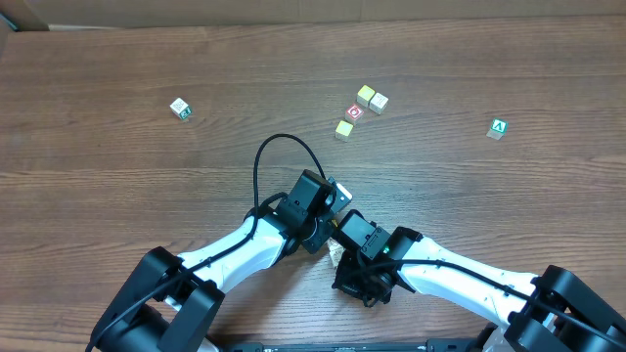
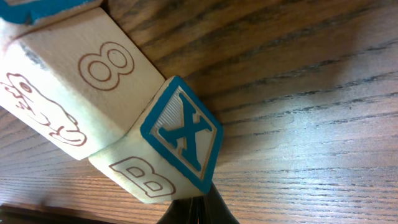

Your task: Flip 4 blocks

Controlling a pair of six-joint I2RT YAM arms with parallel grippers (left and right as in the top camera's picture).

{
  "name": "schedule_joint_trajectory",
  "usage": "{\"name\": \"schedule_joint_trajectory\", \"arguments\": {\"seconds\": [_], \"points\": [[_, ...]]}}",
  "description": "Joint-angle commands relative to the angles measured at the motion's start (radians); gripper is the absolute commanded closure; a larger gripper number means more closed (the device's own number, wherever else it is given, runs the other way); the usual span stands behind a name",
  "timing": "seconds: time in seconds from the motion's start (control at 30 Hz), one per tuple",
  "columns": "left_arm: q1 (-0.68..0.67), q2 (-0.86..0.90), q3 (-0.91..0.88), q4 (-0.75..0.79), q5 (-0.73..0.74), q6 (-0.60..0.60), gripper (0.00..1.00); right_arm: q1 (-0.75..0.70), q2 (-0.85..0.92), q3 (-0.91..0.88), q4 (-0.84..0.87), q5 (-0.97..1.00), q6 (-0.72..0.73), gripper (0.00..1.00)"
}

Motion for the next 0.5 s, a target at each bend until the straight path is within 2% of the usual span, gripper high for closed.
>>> {"name": "schedule_joint_trajectory", "arguments": {"seconds": [0.0, 0.47], "points": [[-0.013, 0.034, -0.026, 0.0, 0.037, 0.004, 0.96, 0.005, 0.003, 0.001, 0.008, 0.005, 0.005, 0.96], [-0.011, 0.034, -0.026, 0.037, -0.008, -0.011, 0.96, 0.005, 0.003, 0.001, 0.008, -0.002, 0.005, 0.96]]}}
